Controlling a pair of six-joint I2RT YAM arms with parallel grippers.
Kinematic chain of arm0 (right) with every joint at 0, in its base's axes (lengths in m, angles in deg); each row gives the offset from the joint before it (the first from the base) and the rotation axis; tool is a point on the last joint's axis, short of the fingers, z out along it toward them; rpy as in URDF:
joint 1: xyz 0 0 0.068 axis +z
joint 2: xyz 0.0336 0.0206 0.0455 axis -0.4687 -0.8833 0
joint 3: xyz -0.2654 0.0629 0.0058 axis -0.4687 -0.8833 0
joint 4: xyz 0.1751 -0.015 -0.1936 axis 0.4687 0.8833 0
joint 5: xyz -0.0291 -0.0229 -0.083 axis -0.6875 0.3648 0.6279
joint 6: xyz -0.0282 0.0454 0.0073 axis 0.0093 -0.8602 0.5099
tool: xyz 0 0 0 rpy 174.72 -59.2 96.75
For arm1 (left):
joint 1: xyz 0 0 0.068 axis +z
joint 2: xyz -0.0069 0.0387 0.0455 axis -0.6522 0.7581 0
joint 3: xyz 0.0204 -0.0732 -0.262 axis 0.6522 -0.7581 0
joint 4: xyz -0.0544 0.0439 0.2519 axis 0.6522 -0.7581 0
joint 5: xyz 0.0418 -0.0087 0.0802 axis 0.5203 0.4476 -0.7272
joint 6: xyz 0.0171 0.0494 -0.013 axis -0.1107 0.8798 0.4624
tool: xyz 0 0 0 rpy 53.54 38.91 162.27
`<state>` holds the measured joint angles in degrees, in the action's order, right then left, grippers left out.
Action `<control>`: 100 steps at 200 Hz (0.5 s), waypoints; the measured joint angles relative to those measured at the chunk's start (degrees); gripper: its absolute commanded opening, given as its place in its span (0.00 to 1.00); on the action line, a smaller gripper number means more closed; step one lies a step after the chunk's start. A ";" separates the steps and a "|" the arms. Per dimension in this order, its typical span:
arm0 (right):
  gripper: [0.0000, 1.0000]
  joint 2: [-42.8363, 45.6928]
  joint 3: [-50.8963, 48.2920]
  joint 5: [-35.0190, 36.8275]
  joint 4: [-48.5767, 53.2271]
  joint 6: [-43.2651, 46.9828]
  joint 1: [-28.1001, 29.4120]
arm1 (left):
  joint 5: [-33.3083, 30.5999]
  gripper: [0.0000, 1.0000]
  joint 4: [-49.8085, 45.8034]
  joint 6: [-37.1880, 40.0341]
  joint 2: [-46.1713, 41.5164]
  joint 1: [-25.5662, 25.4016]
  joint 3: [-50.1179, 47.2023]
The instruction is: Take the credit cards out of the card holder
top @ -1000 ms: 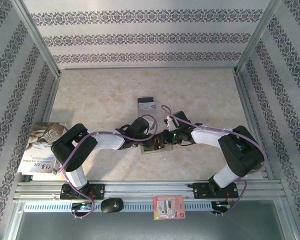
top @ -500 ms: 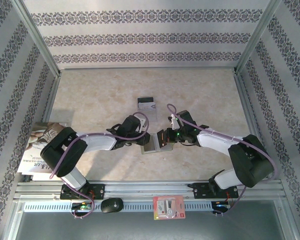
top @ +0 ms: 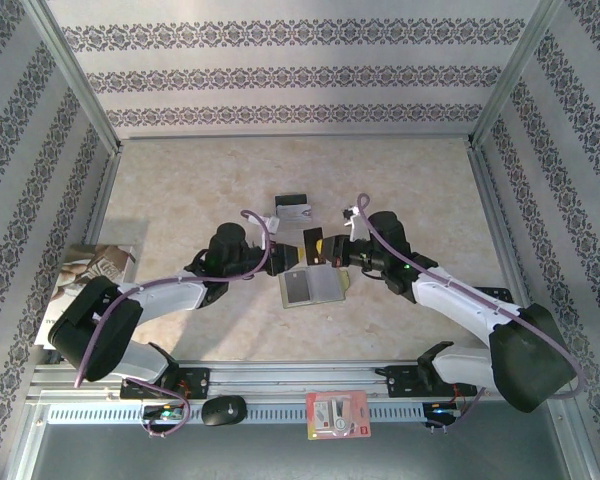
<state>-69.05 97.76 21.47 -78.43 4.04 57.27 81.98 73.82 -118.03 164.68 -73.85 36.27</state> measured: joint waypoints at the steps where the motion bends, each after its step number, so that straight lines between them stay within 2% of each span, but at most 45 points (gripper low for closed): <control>1: 0.00 0.02 -0.07 -0.11 -0.46 -0.17 0.00 | 0.09 0.29 0.24 -0.09 -0.02 0.07 -0.07; 65: 0.00 0.17 -5.55 -5.09 -19.08 -9.05 -1.29 | 5.40 0.29 22.21 -8.46 0.39 4.37 -4.66; 100: 0.00 0.17 -6.73 -7.32 -26.18 -12.37 -1.46 | 6.69 0.29 30.10 -12.15 3.21 5.14 -5.11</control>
<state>-68.88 91.03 14.15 -104.62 -8.33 55.81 88.67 103.91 -130.18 167.89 -68.72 31.16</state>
